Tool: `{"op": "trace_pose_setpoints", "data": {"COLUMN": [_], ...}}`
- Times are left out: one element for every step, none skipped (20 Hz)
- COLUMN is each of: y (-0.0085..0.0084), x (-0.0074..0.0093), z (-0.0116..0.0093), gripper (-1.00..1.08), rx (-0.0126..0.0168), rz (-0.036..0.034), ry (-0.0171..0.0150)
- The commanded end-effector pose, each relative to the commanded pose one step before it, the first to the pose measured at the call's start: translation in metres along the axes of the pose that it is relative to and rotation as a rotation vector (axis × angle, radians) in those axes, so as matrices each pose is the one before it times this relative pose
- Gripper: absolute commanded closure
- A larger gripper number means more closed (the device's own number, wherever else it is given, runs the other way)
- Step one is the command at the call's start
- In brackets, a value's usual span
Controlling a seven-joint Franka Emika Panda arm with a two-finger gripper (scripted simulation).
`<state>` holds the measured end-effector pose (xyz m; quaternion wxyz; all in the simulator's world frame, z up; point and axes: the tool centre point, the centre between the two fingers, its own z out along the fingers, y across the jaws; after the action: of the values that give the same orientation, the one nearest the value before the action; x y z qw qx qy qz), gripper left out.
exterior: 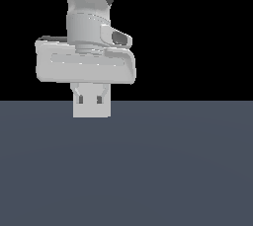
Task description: Plug the charger into the wall socket.
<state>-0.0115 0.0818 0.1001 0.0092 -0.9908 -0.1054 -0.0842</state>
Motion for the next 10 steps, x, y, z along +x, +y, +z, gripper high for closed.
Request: {"op": "trace_pose_setpoints", "data": {"y": [0.00000, 0.00000, -0.00001, -0.00001, -0.00001, -0.00001, -0.00001, -0.00001, -0.00002, 0.00009], "x": [0.00001, 0.00018, 0.00054, 0.00090, 0.00126, 0.00163, 0.00199, 0.00234, 0.00270, 0.00304], "z": [-0.00002, 0.00003, 0.00009, 0.00015, 0.00021, 0.00027, 0.00033, 0.00039, 0.00045, 0.00064], "gripper": [1.08, 1.08, 1.08, 1.08, 1.08, 1.08, 1.08, 1.08, 1.08, 1.08], "rx": [-0.00002, 0.00000, 0.00000, 0.00000, 0.00000, 0.00000, 0.00000, 0.00000, 0.00000, -0.00038], "rz": [0.00006, 0.00000, 0.00000, 0.00000, 0.00000, 0.00000, 0.00000, 0.00000, 0.00000, 0.00017], "ry": [0.00000, 0.00000, 0.00000, 0.00000, 0.00000, 0.00000, 0.00000, 0.00000, 0.00000, -0.00025]}}
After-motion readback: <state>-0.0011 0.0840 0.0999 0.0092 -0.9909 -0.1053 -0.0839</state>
